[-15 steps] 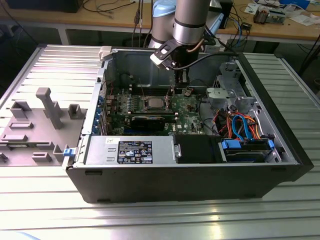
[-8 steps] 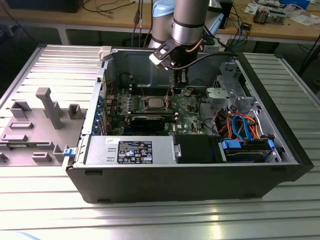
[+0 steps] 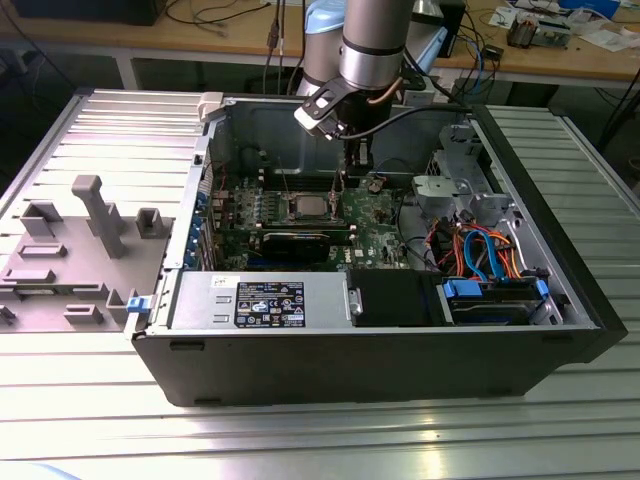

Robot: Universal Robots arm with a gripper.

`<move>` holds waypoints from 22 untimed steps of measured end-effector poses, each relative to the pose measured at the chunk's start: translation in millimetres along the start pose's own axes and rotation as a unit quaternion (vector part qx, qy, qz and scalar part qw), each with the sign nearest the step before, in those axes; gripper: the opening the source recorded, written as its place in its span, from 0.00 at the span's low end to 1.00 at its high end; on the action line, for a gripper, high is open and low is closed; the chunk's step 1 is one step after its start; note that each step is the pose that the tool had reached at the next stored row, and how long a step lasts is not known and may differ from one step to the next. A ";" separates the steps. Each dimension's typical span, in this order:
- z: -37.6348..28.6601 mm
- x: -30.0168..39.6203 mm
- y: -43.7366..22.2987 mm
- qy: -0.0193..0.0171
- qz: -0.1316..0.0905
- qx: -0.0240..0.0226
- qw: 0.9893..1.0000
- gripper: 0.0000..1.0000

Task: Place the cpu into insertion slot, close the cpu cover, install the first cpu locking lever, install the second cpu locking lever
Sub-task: 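Close the cpu cover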

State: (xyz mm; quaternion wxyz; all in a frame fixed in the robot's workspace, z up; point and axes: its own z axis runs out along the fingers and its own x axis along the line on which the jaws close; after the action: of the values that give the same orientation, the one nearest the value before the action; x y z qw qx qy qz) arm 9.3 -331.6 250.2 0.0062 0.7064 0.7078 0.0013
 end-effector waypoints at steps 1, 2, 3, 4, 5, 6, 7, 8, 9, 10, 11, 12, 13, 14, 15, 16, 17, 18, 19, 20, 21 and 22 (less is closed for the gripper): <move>0.0 0.0 0.0 0.000 0.000 0.000 1.000 0.11; 0.0 0.0 -0.1 0.000 0.000 0.000 1.000 0.11; 0.0 0.0 -0.5 0.000 0.000 0.000 1.000 0.11; 0.0 0.0 -1.3 0.000 0.000 0.000 1.000 0.11; 0.1 0.0 -1.5 0.000 0.000 0.000 1.000 0.11; 0.1 0.0 -1.5 0.000 0.000 0.000 1.000 0.11; 0.2 0.0 -1.6 0.000 0.000 0.000 1.000 0.11; 0.3 0.0 -1.6 0.000 0.000 0.000 1.000 0.11; 0.4 0.0 -1.8 0.000 0.000 0.000 1.000 0.11; 0.5 0.0 -2.0 0.000 0.000 0.000 1.000 0.11; 0.6 0.0 -2.3 0.000 0.000 0.000 1.000 0.11; 0.7 0.0 -2.6 0.000 0.000 0.000 1.000 0.11; 0.8 0.0 -2.9 0.000 0.000 0.000 1.000 0.11; 0.8 0.0 -3.2 0.000 0.000 0.000 1.000 0.11; 0.9 0.0 -3.3 0.000 0.000 0.000 1.000 0.11; 0.9 0.0 -3.4 0.000 0.000 0.000 1.000 0.11; 0.9 0.0 -3.4 0.000 0.000 0.000 1.000 0.11; 1.0 0.0 -3.5 0.000 0.000 0.000 1.000 0.11; 1.0 0.0 -3.5 0.000 0.000 0.000 1.000 0.11; 1.0 0.0 -3.6 0.000 0.000 0.000 1.000 0.11; 1.0 0.0 -3.6 0.000 0.000 0.000 1.000 0.11; 1.1 0.0 -3.6 0.000 0.000 0.000 1.000 0.11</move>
State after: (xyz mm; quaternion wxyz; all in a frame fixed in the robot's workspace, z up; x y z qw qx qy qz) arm 5.7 -331.6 249.0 0.0061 0.7064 0.7078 0.0014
